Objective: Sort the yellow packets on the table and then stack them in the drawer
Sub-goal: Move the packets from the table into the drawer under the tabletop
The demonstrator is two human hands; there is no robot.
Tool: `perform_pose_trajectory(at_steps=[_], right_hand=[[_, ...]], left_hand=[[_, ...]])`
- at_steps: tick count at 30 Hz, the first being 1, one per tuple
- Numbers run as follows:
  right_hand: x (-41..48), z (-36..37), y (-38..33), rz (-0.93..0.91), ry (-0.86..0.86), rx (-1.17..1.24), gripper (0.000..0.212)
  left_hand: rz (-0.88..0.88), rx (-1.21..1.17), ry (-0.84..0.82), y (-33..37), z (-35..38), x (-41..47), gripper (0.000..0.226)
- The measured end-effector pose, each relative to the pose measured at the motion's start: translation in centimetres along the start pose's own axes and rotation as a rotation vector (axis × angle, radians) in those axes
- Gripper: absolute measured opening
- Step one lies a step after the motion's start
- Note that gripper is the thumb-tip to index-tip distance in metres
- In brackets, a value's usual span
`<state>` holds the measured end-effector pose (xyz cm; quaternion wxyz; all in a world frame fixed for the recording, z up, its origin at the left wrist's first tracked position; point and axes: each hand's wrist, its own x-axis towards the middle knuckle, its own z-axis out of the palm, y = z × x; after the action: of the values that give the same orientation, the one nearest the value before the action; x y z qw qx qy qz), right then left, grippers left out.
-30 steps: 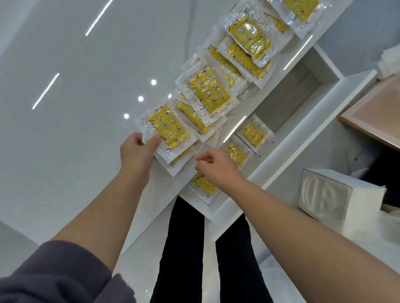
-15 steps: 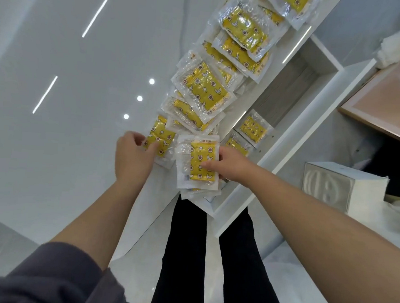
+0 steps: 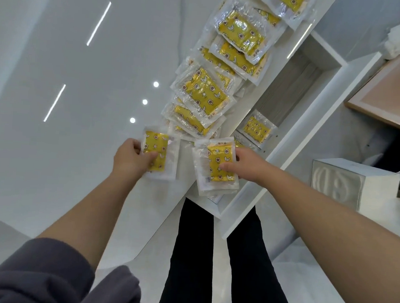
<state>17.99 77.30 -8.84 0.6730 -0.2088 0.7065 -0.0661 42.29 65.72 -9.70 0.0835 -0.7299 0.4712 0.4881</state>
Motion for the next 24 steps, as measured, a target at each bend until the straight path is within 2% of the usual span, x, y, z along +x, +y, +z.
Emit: perform_pose_trajectory(at_steps=[4,7,9,11,15,17,22,24], right_hand=[[-0.9,-0.7,0.2,0.010,-0.013,0.059,0.022],[-1.6,-1.3,0.5,0.011,-0.007,0.058,0.024],[-1.9,-1.8,0.8,0.011,-0.001,0.055,0.022],[-2.1,-2.3,1.3,0.023,0.013,0.061,0.020],[-2.2,-3.0,2.6,0.038,0.051,0.054,0.023],[-2.2,-3.3,3.2,0.039,0.058,0.027,0.025],[-2.5,-3.9,4.1,0.030,0.067,-0.025,0.030],[-2.6,-4.2,4.4,0.029,0.076,-0.033,0.031]], left_hand=[[-0.050,-0.331,-0.144,0.6,-1.9,-1.6,0.016],[-0.058,-0.623,-0.271,3.3,-0.9,-2.9,0.012],[-0.057,-0.719,-0.293,5.8,0.7,-3.4,0.010],[-0.057,-0.715,-0.233,8.0,2.8,-2.8,0.005],[-0.079,-0.548,0.019,11.1,6.8,-0.9,0.031],[-0.072,-0.446,0.094,12.2,7.8,-0.7,0.024],[-0.073,-0.418,0.146,12.7,8.2,-0.4,0.021],[-0.040,-0.431,0.153,12.5,8.1,-1.0,0.032]])
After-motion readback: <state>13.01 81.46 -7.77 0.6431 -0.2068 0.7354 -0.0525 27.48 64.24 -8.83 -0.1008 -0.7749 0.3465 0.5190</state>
